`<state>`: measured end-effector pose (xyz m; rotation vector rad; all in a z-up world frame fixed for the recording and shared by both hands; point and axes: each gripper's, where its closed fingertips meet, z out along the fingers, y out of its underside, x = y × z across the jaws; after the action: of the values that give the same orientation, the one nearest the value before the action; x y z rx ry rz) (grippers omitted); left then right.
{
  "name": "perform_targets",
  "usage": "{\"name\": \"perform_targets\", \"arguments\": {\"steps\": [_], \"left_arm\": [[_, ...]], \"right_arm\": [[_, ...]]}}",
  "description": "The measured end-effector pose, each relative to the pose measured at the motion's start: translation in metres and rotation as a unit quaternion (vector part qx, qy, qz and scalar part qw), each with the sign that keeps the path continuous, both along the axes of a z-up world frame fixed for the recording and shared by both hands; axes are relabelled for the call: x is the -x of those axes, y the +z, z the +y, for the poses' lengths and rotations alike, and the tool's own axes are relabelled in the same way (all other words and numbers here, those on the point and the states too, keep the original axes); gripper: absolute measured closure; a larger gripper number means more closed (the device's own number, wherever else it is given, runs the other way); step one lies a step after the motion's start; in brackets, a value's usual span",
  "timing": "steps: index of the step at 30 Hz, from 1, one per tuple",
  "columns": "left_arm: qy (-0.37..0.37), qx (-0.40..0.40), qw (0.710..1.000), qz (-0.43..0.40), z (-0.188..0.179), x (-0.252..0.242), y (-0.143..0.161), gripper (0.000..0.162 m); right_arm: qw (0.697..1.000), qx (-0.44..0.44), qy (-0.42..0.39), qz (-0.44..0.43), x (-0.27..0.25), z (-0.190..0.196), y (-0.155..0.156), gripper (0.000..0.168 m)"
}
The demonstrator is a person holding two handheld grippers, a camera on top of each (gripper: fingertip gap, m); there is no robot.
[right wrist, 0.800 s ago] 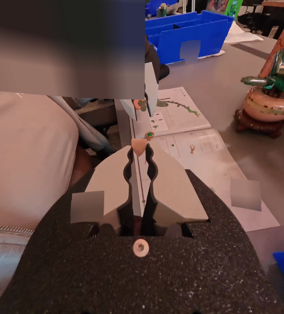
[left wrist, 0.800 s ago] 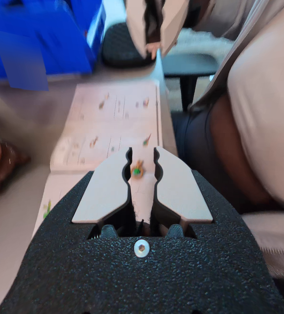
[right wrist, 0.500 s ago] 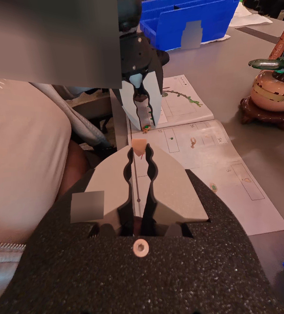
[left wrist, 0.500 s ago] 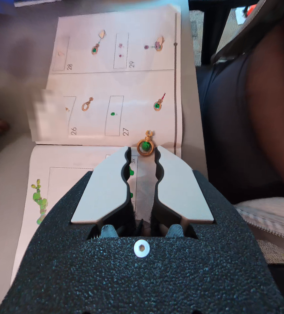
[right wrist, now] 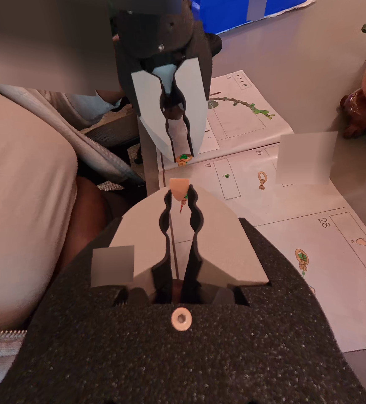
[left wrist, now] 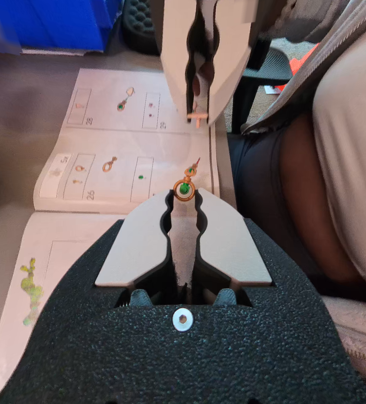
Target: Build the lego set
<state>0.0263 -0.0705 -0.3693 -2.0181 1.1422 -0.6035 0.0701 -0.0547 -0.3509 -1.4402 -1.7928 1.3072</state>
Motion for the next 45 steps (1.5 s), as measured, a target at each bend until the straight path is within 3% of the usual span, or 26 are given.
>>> {"name": "perform_targets", "arguments": {"steps": [5, 16, 30, 45], "left_arm": [[-0.016, 0.024, 0.998, 0.062, 0.017, -0.018, -0.011, 0.144], [-0.036, 0.03, 0.998, 0.045, 0.022, -0.04, -0.025, 0.144], [-0.034, 0.017, 0.998, 0.05, 0.023, -0.042, -0.025, 0.144], [-0.021, 0.002, 0.999, 0.047, 0.023, -0.043, -0.025, 0.144]], "right_arm": [[0.998, -0.04, 0.0, -0.039, -0.005, 0.007, -0.014, 0.154], [0.988, -0.095, 0.0, -0.124, -0.009, 0.01, -0.038, 0.154], [0.981, -0.107, 0.003, -0.161, -0.012, 0.011, -0.043, 0.154], [0.945, -0.162, 0.019, -0.283, -0.015, 0.013, -0.044, 0.155]]}}
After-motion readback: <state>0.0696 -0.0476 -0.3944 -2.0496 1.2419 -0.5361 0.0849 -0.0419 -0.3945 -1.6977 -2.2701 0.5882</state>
